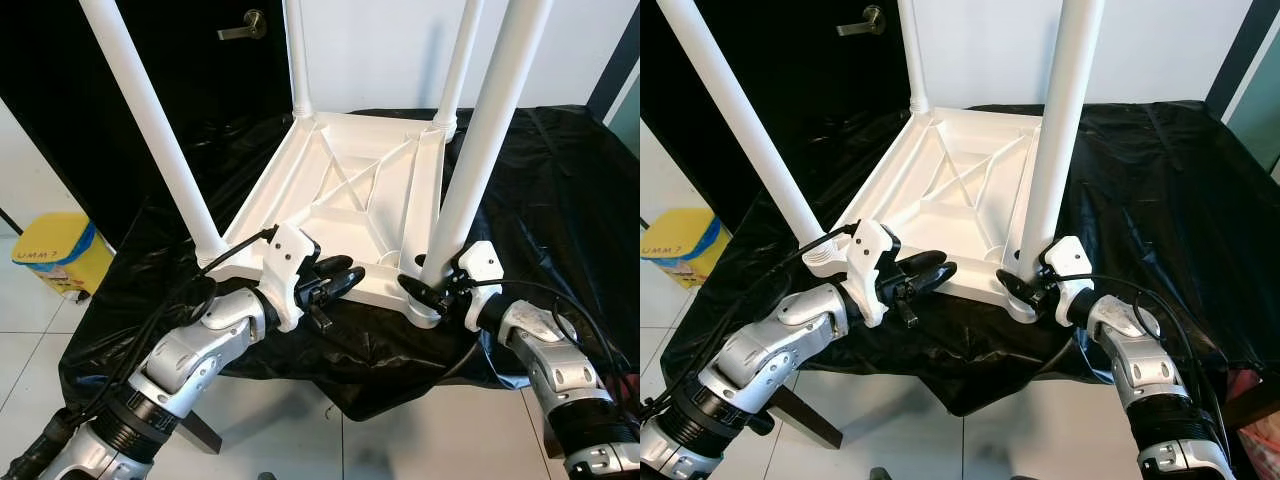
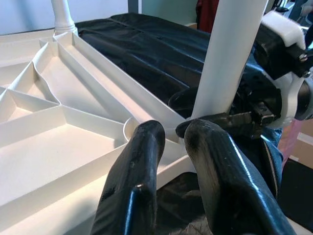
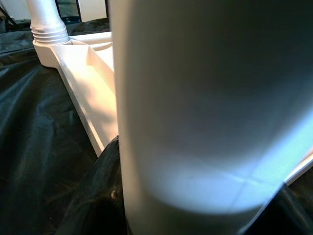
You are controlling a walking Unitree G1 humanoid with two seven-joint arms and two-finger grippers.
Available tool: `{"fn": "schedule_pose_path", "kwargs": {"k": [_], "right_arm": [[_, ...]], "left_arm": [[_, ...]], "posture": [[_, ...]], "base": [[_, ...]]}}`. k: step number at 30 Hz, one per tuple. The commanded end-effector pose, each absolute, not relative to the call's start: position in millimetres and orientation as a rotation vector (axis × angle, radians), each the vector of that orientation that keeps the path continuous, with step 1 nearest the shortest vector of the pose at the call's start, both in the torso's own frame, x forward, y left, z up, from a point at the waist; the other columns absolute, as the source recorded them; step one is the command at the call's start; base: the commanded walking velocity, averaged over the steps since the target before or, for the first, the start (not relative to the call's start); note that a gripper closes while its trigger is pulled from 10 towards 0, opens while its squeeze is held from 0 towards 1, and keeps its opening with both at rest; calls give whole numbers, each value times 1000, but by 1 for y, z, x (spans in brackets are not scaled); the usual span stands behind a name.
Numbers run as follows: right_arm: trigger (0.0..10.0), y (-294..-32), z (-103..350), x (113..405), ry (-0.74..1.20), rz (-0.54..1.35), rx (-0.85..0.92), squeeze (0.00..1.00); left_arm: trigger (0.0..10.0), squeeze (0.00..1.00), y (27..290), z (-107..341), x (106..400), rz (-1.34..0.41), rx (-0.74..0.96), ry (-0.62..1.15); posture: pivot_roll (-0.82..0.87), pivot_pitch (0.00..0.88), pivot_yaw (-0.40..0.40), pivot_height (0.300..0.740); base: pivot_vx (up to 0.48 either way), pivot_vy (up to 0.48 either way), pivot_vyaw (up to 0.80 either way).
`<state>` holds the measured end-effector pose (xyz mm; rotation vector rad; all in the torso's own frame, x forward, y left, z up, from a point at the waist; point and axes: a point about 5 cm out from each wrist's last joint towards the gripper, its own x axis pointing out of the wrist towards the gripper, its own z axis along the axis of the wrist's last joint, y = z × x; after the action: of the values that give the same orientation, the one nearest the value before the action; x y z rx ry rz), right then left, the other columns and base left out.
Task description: Building children table
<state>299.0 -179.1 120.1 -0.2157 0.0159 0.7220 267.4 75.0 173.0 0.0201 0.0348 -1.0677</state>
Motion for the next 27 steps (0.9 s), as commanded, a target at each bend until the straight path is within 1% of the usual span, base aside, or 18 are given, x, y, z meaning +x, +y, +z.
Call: {"fn": "schedule_pose_path", "kwargs": {"k": [1,2,8,12,16,18,19,22,26,27], "right_arm": [[1569,-178,111,296,56,735,-216,0],[10000,-178,111,296,53,726,-214,0],[10000,-177,111,293,40,692,-185,0],[10000,-178,113,292,2,601,-166,0],[10000,-178,114,291,-16,576,-161,0],[10000,-180,115,289,-42,484,-120,0],[10000,-180,115,289,-42,484,-120,0],[10000,-184,117,287,-59,381,-120,0],[10000,-181,117,283,-64,314,-137,0],[10000,-176,117,280,-67,281,-121,0]], "left_arm": [[10000,0,74,174,256,-1314,22,48],[10000,0,74,174,255,-1315,22,51],[10000,0,73,172,255,-1317,21,57],[10000,0,73,171,254,-1319,18,60],[10000,0,72,171,254,-1319,17,60],[10000,0,72,171,254,-1320,11,61],[10000,0,72,171,254,-1320,11,61],[10000,0,71,171,254,-1321,7,62],[10000,0,71,170,253,-1321,3,63],[10000,0,70,170,252,-1323,-2,62]], "posture": [[-98,22,56,740],[-99,25,56,740],[-101,28,56,740],[-107,29,55,740],[-108,30,54,740],[-111,34,51,740],[-111,34,51,740],[-115,37,46,740],[-120,41,44,740],[-121,40,39,740]], "base": [[0,0,0],[0,0,0],[0,0,0],[0,0,0],[0,0,0],[0,0,0],[0,0,0],[0,0,0],[0,0,0],[0,0,0]]}}
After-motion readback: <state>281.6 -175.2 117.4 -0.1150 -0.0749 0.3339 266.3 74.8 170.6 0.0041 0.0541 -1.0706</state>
